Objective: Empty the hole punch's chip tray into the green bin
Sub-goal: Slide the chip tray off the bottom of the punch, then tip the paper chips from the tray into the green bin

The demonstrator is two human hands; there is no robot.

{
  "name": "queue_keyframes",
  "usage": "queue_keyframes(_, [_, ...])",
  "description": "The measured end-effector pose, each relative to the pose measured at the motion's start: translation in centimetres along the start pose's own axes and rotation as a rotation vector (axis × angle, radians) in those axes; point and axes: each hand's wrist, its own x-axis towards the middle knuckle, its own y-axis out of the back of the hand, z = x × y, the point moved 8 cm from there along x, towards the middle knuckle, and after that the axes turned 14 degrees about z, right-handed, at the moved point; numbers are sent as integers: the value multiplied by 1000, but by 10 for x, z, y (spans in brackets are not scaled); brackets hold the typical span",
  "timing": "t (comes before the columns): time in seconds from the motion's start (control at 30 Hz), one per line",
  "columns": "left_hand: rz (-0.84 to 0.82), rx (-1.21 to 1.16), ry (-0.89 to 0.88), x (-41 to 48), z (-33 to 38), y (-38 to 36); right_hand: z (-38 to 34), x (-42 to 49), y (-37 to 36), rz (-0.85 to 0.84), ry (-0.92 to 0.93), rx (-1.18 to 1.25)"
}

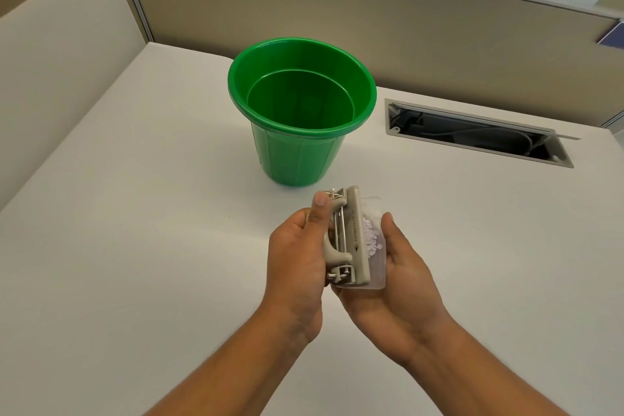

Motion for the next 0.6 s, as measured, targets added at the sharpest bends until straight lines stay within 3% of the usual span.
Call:
queue_keyframes(0.33, [-17, -344, 287, 5, -14, 0, -4, 2, -2, 45, -102, 166])
queue_keyframes(0.6, [-70, -522, 417, 15, -12, -9, -11, 8, -10, -6, -142, 257])
